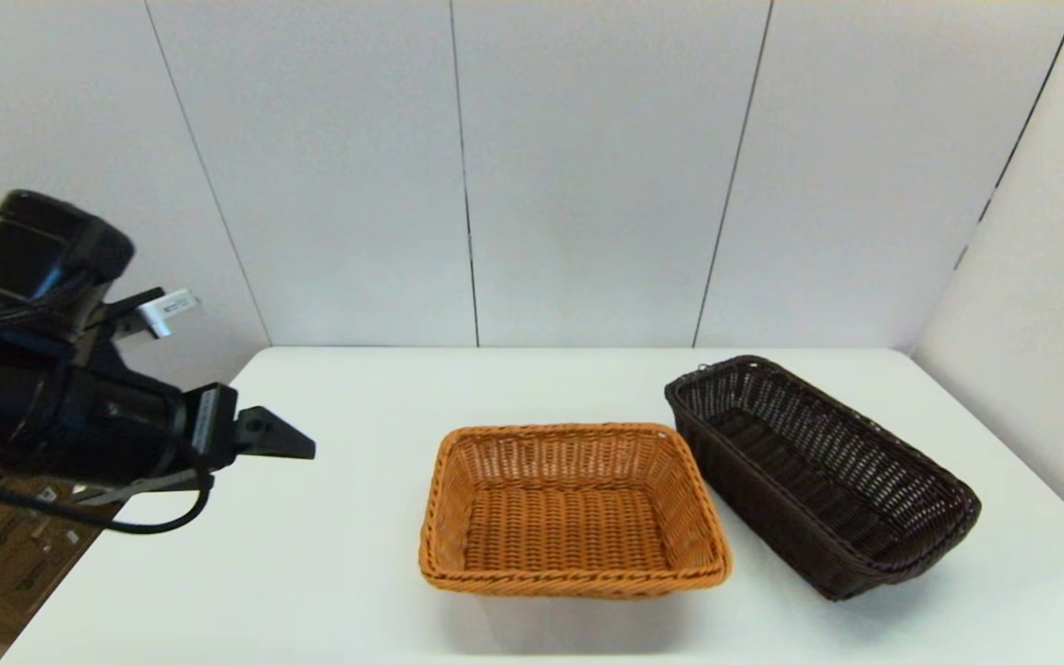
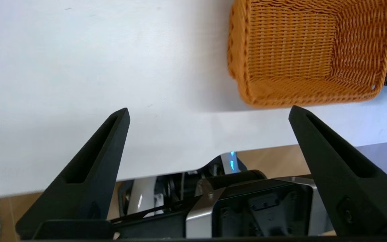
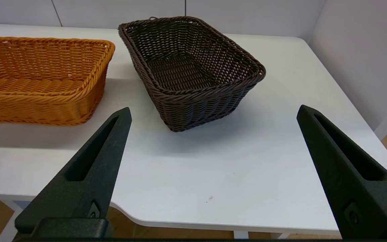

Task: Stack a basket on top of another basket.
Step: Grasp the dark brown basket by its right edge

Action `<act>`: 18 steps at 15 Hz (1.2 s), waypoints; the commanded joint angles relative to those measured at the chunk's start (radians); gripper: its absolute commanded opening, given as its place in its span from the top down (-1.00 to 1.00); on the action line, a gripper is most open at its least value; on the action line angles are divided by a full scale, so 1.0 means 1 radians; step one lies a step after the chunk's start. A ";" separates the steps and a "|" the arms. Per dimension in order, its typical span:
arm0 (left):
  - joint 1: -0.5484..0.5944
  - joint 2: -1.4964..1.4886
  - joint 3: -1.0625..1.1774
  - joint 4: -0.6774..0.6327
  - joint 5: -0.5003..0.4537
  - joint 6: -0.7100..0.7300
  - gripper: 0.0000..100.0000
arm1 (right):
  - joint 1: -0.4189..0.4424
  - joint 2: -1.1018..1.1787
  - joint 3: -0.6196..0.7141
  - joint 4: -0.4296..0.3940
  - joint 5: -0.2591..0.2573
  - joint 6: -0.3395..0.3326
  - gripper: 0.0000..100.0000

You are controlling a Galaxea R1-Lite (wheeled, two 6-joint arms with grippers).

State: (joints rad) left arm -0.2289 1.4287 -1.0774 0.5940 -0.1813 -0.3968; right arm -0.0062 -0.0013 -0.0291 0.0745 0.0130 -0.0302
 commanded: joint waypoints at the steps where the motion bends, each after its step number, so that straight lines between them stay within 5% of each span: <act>1: 0.005 -0.429 0.234 -0.008 0.097 -0.011 -1.00 | 0.000 0.000 0.000 0.001 -0.002 0.000 -1.00; 6: 0.005 -0.780 0.364 0.098 0.192 -0.008 -1.00 | 0.000 0.001 0.000 0.001 -0.002 0.001 -1.00; 12: 0.056 -1.111 0.439 0.251 0.195 0.010 -1.00 | 0.000 0.001 0.002 0.001 -0.002 0.001 -1.00; 18: 0.068 -1.148 0.419 0.290 0.206 -0.079 -1.00 | 0.000 0.000 0.000 0.001 -0.002 0.001 -1.00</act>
State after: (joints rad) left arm -0.1672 0.2930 -0.6460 0.8789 0.0230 -0.4700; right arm -0.0062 -0.0013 -0.0287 0.0749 0.0104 -0.0283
